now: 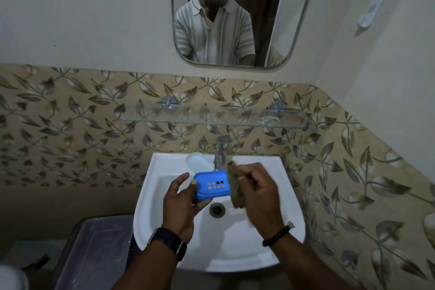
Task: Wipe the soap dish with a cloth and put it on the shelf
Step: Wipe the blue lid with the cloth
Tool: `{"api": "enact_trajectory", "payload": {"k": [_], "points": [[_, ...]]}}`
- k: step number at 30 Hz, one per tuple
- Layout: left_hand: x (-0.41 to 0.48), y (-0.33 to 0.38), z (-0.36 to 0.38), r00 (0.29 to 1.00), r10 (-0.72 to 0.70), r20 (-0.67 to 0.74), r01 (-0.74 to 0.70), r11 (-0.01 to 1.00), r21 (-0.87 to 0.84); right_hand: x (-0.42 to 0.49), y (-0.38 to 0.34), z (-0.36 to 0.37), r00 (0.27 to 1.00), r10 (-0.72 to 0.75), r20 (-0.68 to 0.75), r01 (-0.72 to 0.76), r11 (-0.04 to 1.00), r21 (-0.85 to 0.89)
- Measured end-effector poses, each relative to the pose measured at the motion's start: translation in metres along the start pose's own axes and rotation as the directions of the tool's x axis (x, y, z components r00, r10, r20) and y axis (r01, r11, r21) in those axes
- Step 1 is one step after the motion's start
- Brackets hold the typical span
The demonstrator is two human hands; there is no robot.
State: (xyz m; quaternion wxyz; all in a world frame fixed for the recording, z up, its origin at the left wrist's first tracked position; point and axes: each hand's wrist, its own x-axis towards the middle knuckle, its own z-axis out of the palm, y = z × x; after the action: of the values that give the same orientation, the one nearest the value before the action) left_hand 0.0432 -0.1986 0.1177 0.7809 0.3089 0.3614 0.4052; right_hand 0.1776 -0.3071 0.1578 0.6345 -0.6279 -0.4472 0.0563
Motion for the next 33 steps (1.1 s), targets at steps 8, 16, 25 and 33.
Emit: {"api": "enact_trajectory", "payload": {"k": [8, 16, 25, 33], "points": [[0.0, 0.014, 0.001, 0.996, -0.091, 0.004, 0.09, 0.99, 0.108, -0.025, 0.05, 0.007, 0.727, -0.452, 0.517, 0.687, 0.481, -0.545], [0.007, 0.034, -0.004, 0.984, -0.177, -0.012, 0.177, 0.983, 0.053, -0.007, 0.042, 0.003, 0.698, -0.441, 0.564, 0.714, 0.486, -0.503], [0.004, 0.041, -0.022, 0.794, 0.263, 0.548, -0.585, 0.573, 0.573, 0.014, 0.028, -0.014, 0.858, -0.222, 0.462, 0.323, 0.934, -0.151], [0.007, 0.053, 0.006, 0.735, 0.13, 0.665, -0.613, 0.546, 0.571, 0.025, 0.017, -0.021, 0.805, -0.274, 0.526, 0.479, 0.823, -0.305]]}}
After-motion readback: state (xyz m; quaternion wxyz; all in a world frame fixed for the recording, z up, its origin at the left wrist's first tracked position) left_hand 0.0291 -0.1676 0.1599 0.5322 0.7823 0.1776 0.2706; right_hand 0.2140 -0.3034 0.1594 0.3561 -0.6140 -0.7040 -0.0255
